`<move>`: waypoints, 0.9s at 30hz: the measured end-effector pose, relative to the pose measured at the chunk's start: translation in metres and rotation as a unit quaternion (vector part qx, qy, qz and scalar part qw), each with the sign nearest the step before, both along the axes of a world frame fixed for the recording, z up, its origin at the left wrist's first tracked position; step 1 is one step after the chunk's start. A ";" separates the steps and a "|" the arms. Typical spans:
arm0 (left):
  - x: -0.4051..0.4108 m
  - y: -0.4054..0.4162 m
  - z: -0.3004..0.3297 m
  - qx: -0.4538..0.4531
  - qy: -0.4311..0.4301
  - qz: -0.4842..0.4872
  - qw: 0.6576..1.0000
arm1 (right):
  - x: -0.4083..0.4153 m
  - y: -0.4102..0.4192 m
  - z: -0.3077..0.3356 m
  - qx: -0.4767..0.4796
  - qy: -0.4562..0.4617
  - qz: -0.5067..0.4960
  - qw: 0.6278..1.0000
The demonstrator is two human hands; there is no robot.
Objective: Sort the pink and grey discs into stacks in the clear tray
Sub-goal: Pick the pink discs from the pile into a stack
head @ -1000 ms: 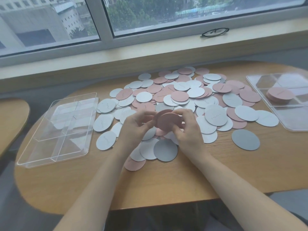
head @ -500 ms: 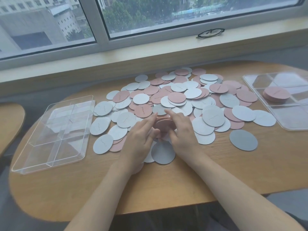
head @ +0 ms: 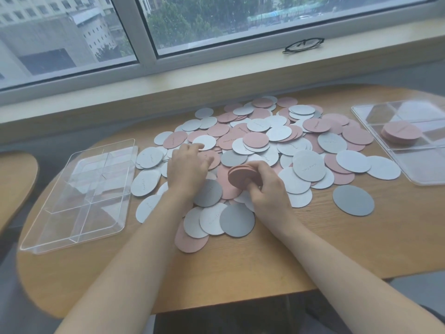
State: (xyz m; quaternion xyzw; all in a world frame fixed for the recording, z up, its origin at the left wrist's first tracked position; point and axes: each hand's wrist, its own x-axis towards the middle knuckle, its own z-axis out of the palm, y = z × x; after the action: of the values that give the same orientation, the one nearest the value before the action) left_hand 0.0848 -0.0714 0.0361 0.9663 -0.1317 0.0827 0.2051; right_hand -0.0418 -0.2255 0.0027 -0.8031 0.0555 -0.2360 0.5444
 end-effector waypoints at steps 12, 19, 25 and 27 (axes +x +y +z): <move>0.006 0.012 0.008 -0.198 0.030 0.006 0.980 | -0.002 0.001 0.002 0.001 -0.002 0.010 1.000; -0.050 0.019 0.017 -0.354 0.076 -0.076 0.929 | 0.000 0.001 0.003 -0.005 -0.011 0.014 1.000; -0.068 0.004 0.019 -0.373 0.156 -0.161 0.900 | -0.001 0.000 0.003 -0.011 -0.015 -0.001 1.000; -0.067 -0.001 0.018 -0.358 0.193 -0.170 0.898 | -0.001 0.000 0.003 -0.022 -0.027 -0.002 0.999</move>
State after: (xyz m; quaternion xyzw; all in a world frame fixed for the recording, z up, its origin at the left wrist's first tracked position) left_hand 0.0178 -0.0721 0.0542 0.7873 -0.2130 -0.0998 0.5699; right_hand -0.0425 -0.2251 0.0055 -0.8079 0.0369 -0.2594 0.5279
